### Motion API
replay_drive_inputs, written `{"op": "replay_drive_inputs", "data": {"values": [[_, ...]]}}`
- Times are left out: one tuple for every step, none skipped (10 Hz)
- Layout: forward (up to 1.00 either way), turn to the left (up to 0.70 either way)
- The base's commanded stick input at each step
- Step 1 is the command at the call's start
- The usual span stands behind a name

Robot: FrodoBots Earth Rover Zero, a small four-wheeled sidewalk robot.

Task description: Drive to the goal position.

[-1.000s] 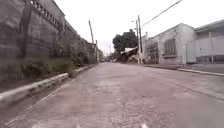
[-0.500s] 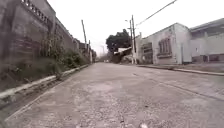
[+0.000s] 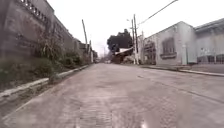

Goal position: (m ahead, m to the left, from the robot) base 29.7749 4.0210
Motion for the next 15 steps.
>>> {"op": "replay_drive_inputs", "data": {"values": [[1.00, 0.00], [1.00, 0.00], [1.00, 0.00], [1.00, 0.00], [1.00, 0.00], [1.00, 0.00], [1.00, 0.00], [1.00, 0.00], [1.00, 0.00], [1.00, 0.00], [1.00, 0.00], [1.00, 0.00], [1.00, 0.00], [1.00, -0.21], [1.00, -0.27]]}}
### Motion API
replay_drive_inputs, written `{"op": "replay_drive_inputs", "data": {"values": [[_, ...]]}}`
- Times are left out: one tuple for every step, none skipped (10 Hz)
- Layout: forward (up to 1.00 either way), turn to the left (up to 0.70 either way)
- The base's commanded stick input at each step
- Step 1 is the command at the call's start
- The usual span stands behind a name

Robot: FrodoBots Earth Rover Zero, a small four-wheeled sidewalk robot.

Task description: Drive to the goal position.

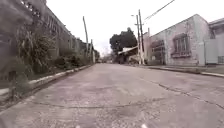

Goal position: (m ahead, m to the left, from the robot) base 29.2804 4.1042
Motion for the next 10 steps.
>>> {"op": "replay_drive_inputs", "data": {"values": [[1.00, -0.27], [1.00, -0.27], [1.00, -0.27], [1.00, -0.27], [1.00, -0.27], [1.00, -0.27], [1.00, -0.27], [1.00, -0.27], [1.00, -0.27], [1.00, -0.27]]}}
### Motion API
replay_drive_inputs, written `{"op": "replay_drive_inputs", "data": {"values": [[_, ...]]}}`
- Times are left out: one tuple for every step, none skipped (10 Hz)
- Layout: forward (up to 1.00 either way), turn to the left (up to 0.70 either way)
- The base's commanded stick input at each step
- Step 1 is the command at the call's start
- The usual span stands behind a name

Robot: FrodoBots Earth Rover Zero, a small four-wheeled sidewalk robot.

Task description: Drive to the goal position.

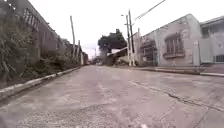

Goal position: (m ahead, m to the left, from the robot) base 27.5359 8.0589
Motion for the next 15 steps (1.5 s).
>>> {"op": "replay_drive_inputs", "data": {"values": [[1.00, -0.27], [1.00, -0.27], [1.00, -0.27], [1.00, -0.27], [1.00, -0.13], [1.00, 0.00], [1.00, 0.00], [1.00, 0.00], [1.00, 0.00], [1.00, 0.00], [1.00, 0.00], [1.00, 0.00], [1.00, 0.00], [1.00, 0.00], [1.00, -0.04]]}}
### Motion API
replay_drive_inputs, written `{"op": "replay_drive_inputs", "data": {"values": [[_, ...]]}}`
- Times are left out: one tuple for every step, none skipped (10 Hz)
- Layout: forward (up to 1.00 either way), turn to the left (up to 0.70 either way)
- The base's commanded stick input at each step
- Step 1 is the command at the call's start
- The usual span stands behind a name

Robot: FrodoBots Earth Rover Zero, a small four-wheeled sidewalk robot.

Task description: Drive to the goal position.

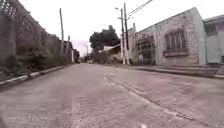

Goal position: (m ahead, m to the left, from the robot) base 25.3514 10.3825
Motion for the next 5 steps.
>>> {"op": "replay_drive_inputs", "data": {"values": [[1.00, -0.27], [1.00, -0.27], [1.00, -0.27], [1.00, -0.27], [1.00, -0.27]]}}
